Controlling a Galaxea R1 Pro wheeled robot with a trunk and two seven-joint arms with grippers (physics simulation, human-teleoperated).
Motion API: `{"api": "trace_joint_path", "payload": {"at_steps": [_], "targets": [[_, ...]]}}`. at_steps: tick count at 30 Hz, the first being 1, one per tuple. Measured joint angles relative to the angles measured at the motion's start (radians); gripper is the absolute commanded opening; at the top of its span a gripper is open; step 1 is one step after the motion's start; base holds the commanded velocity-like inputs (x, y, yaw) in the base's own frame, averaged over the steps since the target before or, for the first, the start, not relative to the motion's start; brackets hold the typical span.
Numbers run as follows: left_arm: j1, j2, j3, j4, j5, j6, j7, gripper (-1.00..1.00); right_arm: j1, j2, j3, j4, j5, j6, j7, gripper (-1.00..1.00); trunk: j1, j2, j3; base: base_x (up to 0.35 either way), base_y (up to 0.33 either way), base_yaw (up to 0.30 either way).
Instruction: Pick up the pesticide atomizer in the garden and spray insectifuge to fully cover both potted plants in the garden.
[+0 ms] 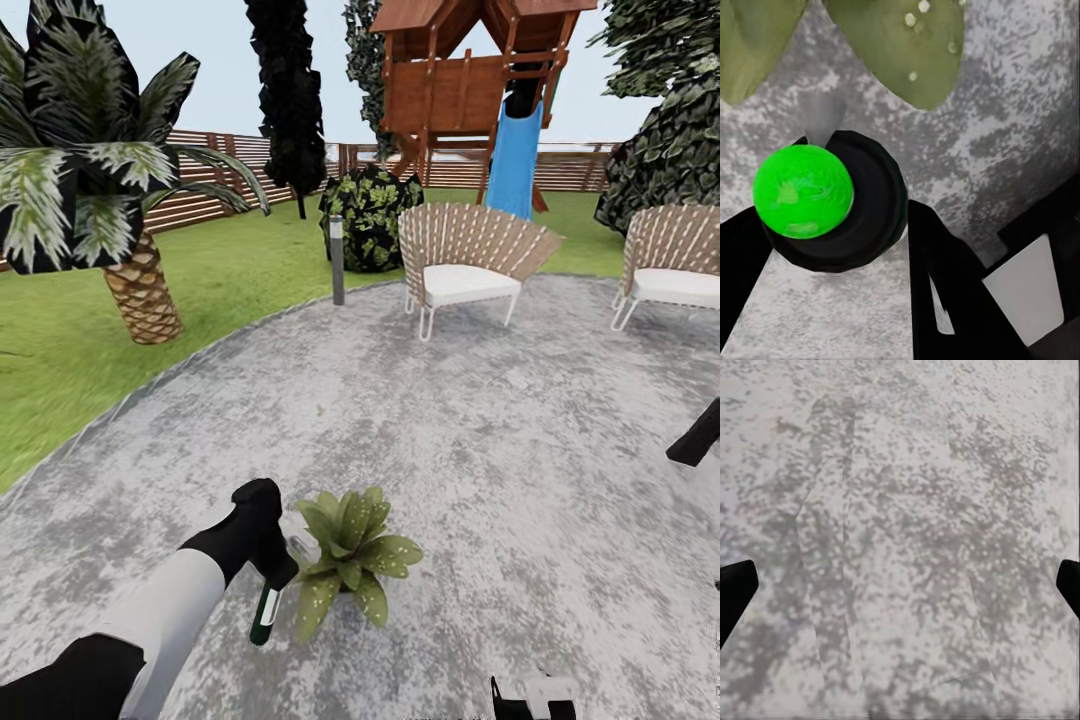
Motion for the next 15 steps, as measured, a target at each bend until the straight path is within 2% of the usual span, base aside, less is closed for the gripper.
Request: {"api": "trace_joint_path", "payload": {"at_steps": [3,7,11,15], "targets": [[-0.015,-0.01,0.001,0.0,-0.002,0.0,0.0,-1.0,0.0,0.0,0.0,0.0,0.0,0.0,0.0,1.0,0.0,0.0,0.0,0.0,0.0,-0.264],[-0.023,-0.011,0.0,0.0,-0.005,-0.001,0.0,-1.0,0.0,0.0,0.0,0.0,0.0,0.0,0.0,1.0,0.0,0.0,0.0,0.0,0.0,-0.221],[-0.024,-0.011,0.0,0.0,-0.004,0.0,0.0,-1.0,0.0,0.0,0.0,0.0,0.0,0.0,0.0,1.0,0.0,0.0,0.0,0.0,0.066,-0.054],[-0.024,-0.012,0.001,0.0,-0.004,0.0,0.0,-1.0,0.0,0.0,0.0,0.001,0.0,0.0,0.0,1.0,0.0,0.0,0.0,0.012,0.268,-0.006]]}}
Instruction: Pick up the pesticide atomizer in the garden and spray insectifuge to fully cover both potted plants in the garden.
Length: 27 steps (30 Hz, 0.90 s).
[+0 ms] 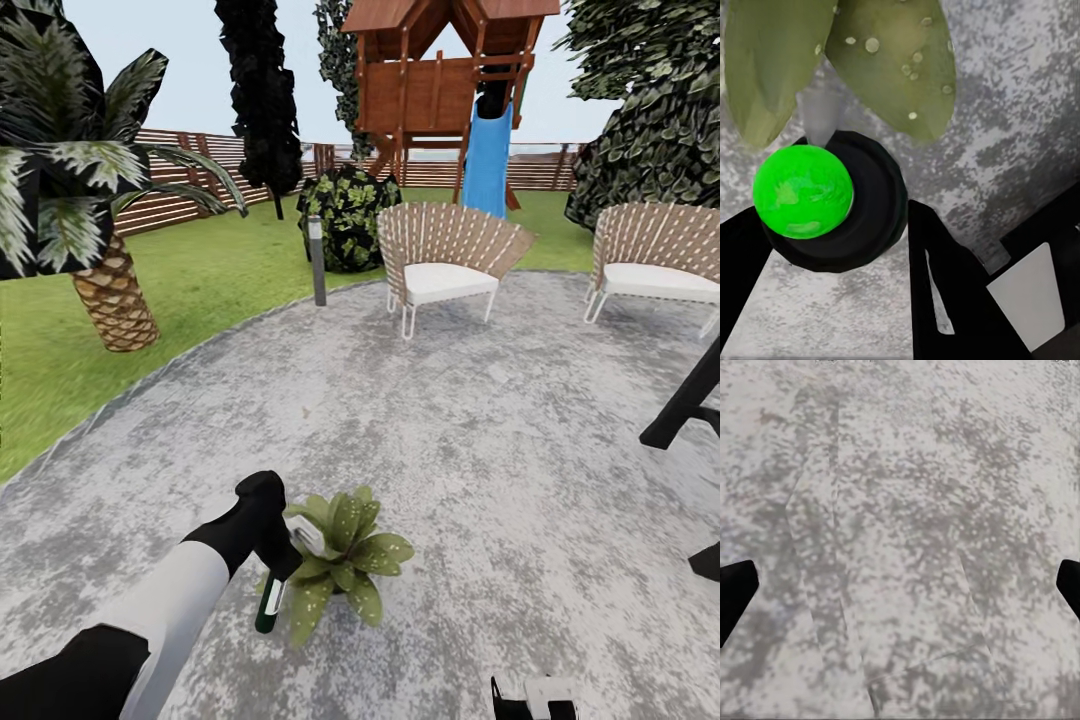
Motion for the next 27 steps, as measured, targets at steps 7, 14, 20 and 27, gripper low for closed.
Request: {"api": "trace_joint_path", "payload": {"at_steps": [7,14,20,27], "targets": [[0.003,-0.001,0.001,0.001,-0.001,0.0,0.0,-1.0,0.0,0.0,0.0,0.0,0.0,0.0,0.0,1.0,0.0,0.0,0.0,0.087,0.303,-0.03],[0.013,-0.001,0.001,0.003,-0.001,0.0,0.0,-1.0,0.0,0.0,0.0,0.0,0.0,0.0,0.0,1.0,0.0,0.0,0.0,0.163,0.305,-0.238],[0.017,0.0,0.003,0.015,-0.001,-0.001,0.001,-1.0,0.0,0.0,0.0,0.0,0.0,0.0,0.0,1.0,0.0,0.0,0.0,0.119,0.167,-0.263],[0.023,0.004,0.0,0.02,0.001,-0.005,0.003,-1.0,0.001,0.0,0.001,-0.001,0.0,0.0,0.0,1.0,0.0,0.0,0.0,0.006,0.007,-0.258]]}}
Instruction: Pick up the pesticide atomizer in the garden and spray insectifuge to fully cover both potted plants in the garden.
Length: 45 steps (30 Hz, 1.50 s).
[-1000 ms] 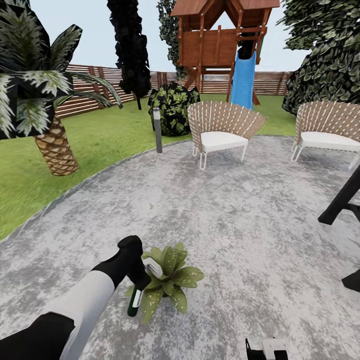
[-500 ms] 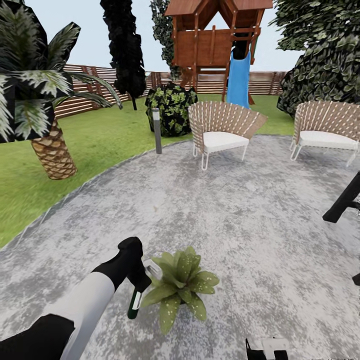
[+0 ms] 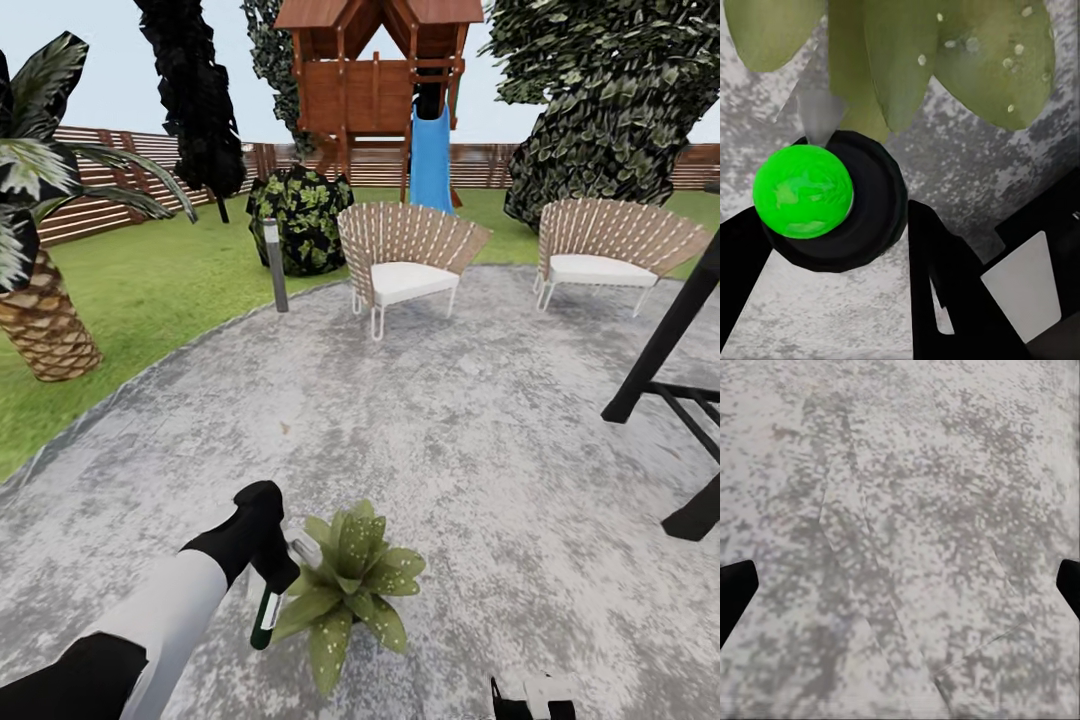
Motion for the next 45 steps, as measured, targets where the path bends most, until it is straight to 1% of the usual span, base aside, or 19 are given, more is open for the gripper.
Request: {"api": "trace_joint_path", "payload": {"at_steps": [2,7,13,17,20,23,25,30,32,35,40,45], "targets": [[0.015,0.008,-0.003,0.0,0.001,-0.001,0.001,-1.0,0.0,0.0,0.0,0.0,0.0,0.0,0.0,1.0,0.0,0.0,0.0,0.0,0.0,-0.125],[0.028,0.028,-0.004,0.0,0.002,0.0,0.004,-1.0,0.0,0.0,0.0,0.0,0.0,0.0,0.0,1.0,0.0,0.0,0.0,-0.147,0.078,-0.024],[0.035,0.029,-0.005,0.001,0.001,0.001,0.006,-1.0,0.0,0.0,0.001,0.0,0.0,0.0,0.0,1.0,0.0,0.0,0.0,-0.25,0.185,-0.001],[0.047,0.026,-0.006,0.015,-0.001,0.001,0.007,-1.0,0.0,0.0,0.0,0.0,0.0,0.0,0.0,1.0,0.0,0.0,0.0,-0.025,0.274,-0.154],[0.049,0.027,-0.006,0.037,0.0,0.001,0.008,-1.0,0.0,0.0,0.0,0.0,0.0,0.0,0.0,1.0,0.0,0.0,0.0,-0.001,0.166,-0.294],[0.05,0.026,-0.006,0.079,-0.002,-0.001,0.008,-1.0,-0.001,0.0,0.0,0.0,0.0,0.0,0.0,1.0,0.0,0.0,0.0,0.0,0.022,-0.206],[0.05,0.019,-0.001,0.1,-0.003,-0.002,0.007,-1.0,0.0,0.001,0.001,0.0,0.001,0.0,0.001,1.0,0.0,0.0,0.0,0.0,0.002,-0.016],[0.049,0.02,-0.005,0.102,-0.005,0.0,0.008,-1.0,0.0,0.0,0.001,-0.001,0.004,0.0,0.0,1.0,0.0,0.0,0.0,0.0,0.005,-0.002],[0.049,0.02,-0.006,0.101,-0.005,0.0,0.009,-1.0,0.0,-0.004,0.0,-0.001,0.003,0.0,0.0,1.0,0.0,0.0,0.0,0.0,0.104,0.0],[0.048,0.021,-0.007,0.098,-0.006,0.0,0.009,-1.0,0.0,-0.008,0.0,-0.001,0.003,0.0,0.0,1.0,0.0,0.0,0.0,0.0,0.255,0.0],[0.048,0.029,-0.004,0.097,-0.007,0.001,0.01,-1.0,0.0,-0.005,0.001,-0.001,0.002,0.0,0.0,1.0,0.0,0.0,0.0,0.0,0.3,-0.018],[0.048,0.03,-0.004,0.102,-0.006,0.001,0.01,-1.0,0.0,-0.005,0.0,0.0,0.001,0.0,0.0,1.0,0.0,0.0,0.0,0.0,0.304,-0.21]]}}
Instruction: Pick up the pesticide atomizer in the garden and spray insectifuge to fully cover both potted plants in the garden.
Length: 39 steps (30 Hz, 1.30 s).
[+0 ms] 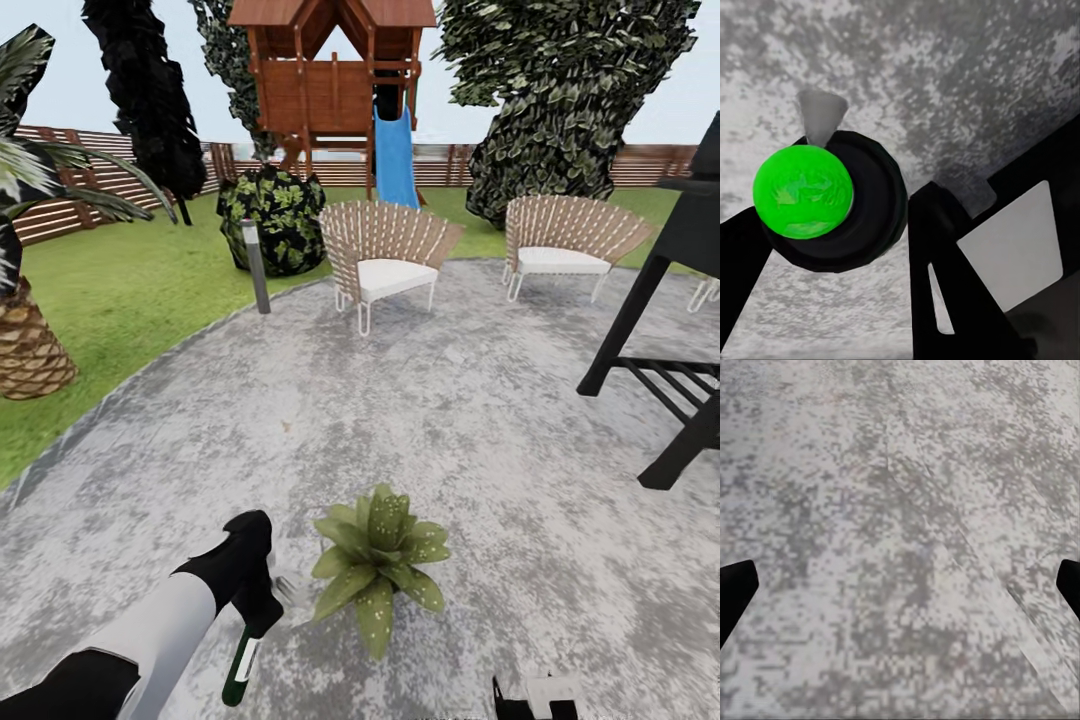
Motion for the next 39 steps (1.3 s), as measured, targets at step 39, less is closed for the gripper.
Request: {"api": "trace_joint_path", "payload": {"at_steps": [39], "targets": [[0.016,-0.004,-0.002,-0.014,0.0,-0.001,0.0,-1.0,0.0,0.002,0.0,-0.001,0.0,0.0,0.0,1.0,0.0,0.0,0.0,-0.018,0.187,-0.18]]}}
